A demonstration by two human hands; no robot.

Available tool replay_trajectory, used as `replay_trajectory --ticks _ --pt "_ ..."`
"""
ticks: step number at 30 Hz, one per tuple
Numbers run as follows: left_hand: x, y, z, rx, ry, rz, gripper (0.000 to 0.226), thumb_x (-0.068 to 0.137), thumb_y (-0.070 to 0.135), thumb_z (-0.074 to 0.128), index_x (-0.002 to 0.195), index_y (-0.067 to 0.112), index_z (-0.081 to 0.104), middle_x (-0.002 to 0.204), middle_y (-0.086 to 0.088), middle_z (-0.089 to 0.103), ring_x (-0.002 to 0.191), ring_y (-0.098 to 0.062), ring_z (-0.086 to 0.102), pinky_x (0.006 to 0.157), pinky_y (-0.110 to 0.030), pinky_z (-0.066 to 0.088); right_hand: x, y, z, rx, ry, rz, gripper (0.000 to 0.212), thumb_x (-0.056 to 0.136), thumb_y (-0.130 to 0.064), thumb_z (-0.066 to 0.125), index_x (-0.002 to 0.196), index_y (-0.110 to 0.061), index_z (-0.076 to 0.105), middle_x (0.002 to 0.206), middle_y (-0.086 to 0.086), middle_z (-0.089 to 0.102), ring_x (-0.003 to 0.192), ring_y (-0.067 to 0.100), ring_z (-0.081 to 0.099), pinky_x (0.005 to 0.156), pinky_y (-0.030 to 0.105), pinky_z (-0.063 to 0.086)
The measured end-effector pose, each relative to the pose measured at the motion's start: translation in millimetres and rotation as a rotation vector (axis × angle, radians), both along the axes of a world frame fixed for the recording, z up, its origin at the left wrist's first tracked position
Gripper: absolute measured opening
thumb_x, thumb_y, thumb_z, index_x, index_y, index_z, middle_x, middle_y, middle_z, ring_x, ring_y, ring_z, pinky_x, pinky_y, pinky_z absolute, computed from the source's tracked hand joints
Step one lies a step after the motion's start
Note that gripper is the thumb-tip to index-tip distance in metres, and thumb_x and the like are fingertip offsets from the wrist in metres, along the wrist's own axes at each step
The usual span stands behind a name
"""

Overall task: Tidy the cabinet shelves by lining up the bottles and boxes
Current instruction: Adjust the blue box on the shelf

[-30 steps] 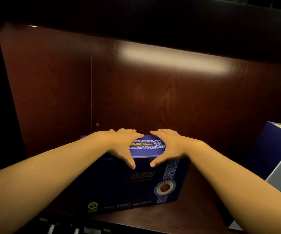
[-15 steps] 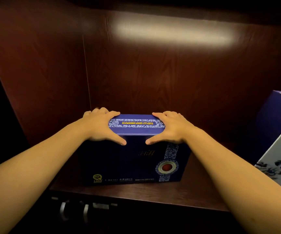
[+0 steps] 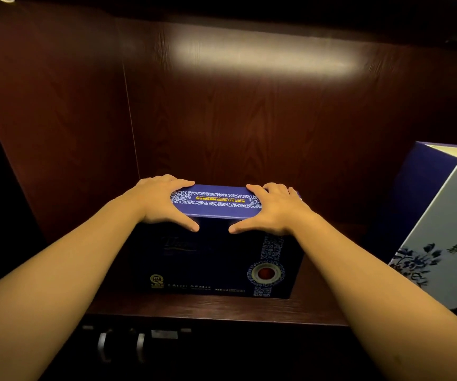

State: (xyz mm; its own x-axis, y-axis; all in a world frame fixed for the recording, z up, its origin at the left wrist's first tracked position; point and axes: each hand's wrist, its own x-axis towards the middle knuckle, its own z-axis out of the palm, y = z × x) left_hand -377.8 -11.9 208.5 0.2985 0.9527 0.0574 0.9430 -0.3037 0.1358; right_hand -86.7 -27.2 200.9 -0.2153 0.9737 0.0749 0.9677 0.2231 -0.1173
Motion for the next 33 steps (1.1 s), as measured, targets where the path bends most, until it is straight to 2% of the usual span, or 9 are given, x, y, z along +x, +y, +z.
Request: replay_trajectory --ticks 17,23,25,28,30,33 --pt "-2.5 1.9 -4.4 0.024 -0.061 -0.018 0.137 0.030 0.105 0.053 0.149 0.041 0.033 0.148 0.010 0.043 0.130 -0.018 0.044 0.109 -0.046 0.033 -2.3 -2.2 0.9 0.025 -0.038 0.016 0.137 0.039 -0.109 0.036 0.154 -0.037 0.021 0.151 0.004 0.036 0.138 0.028 0.032 0.115 0.058 0.022" --pt "-3.7 -20.3 -6.1 0.090 -0.019 -0.010 0.124 0.044 0.102 0.049 0.150 0.040 0.033 0.157 0.005 0.034 0.140 -0.019 0.033 0.113 -0.045 0.028 -4.8 -17.2 3.5 0.082 -0.143 0.065 0.126 0.055 -0.104 0.034 0.156 -0.028 0.024 0.155 0.005 0.034 0.138 0.028 0.034 0.113 0.053 0.030" --pt "-1.9 -30.9 -12.9 0.154 0.045 0.002 0.115 0.056 0.097 0.049 0.151 0.035 0.034 0.155 0.003 0.036 0.139 -0.019 0.035 0.111 -0.043 0.032 -5.2 -24.3 3.1 0.093 -0.192 0.087 0.115 0.066 -0.096 0.040 0.154 -0.024 0.028 0.151 0.006 0.038 0.133 0.029 0.038 0.107 0.050 0.038" --pt "17.9 -51.9 -17.9 0.235 0.073 0.031 0.088 0.075 0.076 0.062 0.146 0.029 0.043 0.146 0.002 0.045 0.130 -0.021 0.043 0.104 -0.043 0.041 5.1 -42.3 1.5 0.201 -0.239 0.133 0.082 0.083 -0.073 0.054 0.145 -0.022 0.040 0.137 0.007 0.047 0.124 0.029 0.044 0.096 0.047 0.046" --pt "42.2 -71.5 -16.4 0.270 0.096 0.037 0.073 0.081 0.066 0.064 0.141 0.029 0.047 0.140 0.003 0.047 0.126 -0.021 0.045 0.100 -0.044 0.043 17.0 -60.7 -1.7 0.300 -0.245 0.146 0.060 0.090 -0.057 0.055 0.136 -0.020 0.048 0.129 0.008 0.051 0.118 0.030 0.048 0.092 0.046 0.045" --pt "89.7 -108.5 -16.4 0.295 0.131 -0.011 0.053 0.086 0.060 0.062 0.129 0.032 0.053 0.130 0.006 0.051 0.120 -0.019 0.047 0.091 -0.038 0.047 42.4 -95.4 -7.6 0.387 -0.214 0.157 0.041 0.093 -0.044 0.054 0.124 -0.017 0.055 0.120 0.008 0.056 0.112 0.031 0.051 0.085 0.045 0.043"
